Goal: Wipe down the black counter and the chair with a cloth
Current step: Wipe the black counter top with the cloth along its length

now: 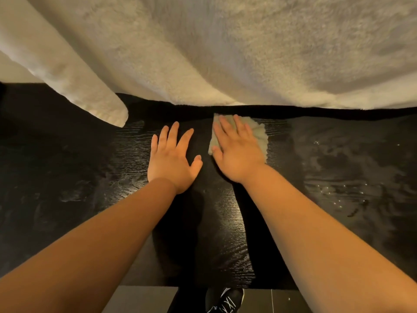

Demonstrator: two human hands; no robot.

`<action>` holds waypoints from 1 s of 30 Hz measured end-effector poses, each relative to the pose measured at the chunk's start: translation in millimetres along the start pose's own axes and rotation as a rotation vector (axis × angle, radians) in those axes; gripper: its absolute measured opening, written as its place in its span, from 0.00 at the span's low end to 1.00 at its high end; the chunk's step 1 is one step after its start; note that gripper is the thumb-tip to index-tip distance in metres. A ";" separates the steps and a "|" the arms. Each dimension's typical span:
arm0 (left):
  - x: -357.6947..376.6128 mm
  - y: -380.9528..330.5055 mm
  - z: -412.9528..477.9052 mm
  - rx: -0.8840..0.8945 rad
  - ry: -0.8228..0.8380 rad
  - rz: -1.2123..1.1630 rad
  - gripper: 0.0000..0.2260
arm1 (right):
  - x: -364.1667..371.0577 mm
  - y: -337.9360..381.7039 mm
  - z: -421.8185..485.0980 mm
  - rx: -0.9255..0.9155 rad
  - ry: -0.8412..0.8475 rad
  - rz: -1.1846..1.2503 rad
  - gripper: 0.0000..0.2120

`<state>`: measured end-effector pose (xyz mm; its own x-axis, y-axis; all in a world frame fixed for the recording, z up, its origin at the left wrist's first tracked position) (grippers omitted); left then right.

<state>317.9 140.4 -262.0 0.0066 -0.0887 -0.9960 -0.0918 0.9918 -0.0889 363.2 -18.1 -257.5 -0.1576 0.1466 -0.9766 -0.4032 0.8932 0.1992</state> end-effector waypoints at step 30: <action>-4.9 -0.2 0.2 -0.022 0.007 -0.062 0.34 | -2.5 -48.1 -76.1 0.181 -0.056 -0.002 0.34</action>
<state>318.1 140.7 -257.1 0.0058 -0.1509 -0.9885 -0.1134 0.9821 -0.1506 314.4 -93.8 -258.4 -0.1042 0.1638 -0.9810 -0.2338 0.9547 0.1842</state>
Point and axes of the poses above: each hand's wrist, its own z-axis towards the middle knuckle, its own x-axis out of the palm, y = z × x, the point moved 10 cm from there along z, towards the middle knuckle, and after that the axes turned 7 degrees about -y, right-handed, at the moved point
